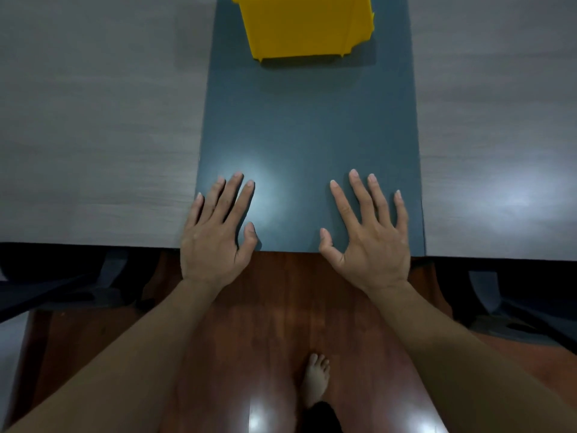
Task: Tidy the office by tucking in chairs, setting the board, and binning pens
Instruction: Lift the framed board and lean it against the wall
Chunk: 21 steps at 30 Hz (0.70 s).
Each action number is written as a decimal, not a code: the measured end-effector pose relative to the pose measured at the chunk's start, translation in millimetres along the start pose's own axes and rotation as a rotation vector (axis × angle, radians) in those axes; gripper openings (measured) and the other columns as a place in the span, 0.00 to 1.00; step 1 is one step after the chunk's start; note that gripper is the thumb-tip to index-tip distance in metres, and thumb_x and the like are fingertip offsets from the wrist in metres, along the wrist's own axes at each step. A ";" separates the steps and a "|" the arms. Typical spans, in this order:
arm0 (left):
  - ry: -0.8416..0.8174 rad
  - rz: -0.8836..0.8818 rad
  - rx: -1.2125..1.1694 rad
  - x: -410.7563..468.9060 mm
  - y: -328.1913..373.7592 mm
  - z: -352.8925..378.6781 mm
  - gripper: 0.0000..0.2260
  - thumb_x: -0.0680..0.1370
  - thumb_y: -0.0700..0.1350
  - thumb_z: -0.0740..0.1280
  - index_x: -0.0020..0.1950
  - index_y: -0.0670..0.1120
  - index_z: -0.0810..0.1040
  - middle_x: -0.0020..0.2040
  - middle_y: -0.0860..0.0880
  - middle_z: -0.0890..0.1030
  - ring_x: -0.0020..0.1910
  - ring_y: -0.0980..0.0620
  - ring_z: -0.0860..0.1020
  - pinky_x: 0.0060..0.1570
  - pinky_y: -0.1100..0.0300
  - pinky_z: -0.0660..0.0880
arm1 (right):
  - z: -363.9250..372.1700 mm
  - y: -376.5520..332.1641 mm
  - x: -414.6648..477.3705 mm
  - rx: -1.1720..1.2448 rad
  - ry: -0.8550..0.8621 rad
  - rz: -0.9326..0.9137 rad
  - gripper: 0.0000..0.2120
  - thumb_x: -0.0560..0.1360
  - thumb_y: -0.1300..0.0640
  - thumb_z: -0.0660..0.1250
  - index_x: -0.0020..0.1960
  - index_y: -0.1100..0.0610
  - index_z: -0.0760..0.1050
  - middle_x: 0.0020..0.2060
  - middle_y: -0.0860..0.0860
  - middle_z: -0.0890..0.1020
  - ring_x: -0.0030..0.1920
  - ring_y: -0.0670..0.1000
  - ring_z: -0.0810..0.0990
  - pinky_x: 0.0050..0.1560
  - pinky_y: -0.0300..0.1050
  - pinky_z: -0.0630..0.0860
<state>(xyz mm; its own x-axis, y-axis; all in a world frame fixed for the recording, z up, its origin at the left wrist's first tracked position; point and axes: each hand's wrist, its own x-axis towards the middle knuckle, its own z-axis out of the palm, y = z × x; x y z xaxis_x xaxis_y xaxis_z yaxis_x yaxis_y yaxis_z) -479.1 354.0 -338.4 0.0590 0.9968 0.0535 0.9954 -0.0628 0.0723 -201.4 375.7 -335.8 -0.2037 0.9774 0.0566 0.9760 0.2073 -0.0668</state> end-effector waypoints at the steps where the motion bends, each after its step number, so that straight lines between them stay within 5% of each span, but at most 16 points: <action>1: -0.033 -0.007 -0.007 2.5 0.6 -4.7 0.30 0.85 0.55 0.55 0.87 0.57 0.49 0.88 0.56 0.50 0.87 0.53 0.50 0.83 0.44 0.57 | -3.6 0.8 2.6 -0.001 -0.030 0.003 0.37 0.80 0.33 0.52 0.86 0.44 0.48 0.86 0.48 0.49 0.85 0.53 0.48 0.80 0.66 0.51; 21: -0.390 0.010 -0.222 21.5 -5.6 -61.8 0.31 0.88 0.60 0.53 0.86 0.61 0.40 0.86 0.60 0.36 0.86 0.52 0.36 0.84 0.46 0.41 | -50.8 1.8 12.7 0.189 -0.254 0.015 0.38 0.82 0.30 0.52 0.85 0.41 0.38 0.85 0.42 0.38 0.85 0.50 0.37 0.82 0.66 0.43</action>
<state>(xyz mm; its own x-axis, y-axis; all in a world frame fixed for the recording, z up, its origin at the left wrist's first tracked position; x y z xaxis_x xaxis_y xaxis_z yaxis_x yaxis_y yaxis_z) -488.1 372.7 -276.1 0.1353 0.9372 -0.3214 0.9568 -0.0393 0.2882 -198.3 386.4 -284.6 -0.2254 0.9545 -0.1951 0.9523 0.1735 -0.2511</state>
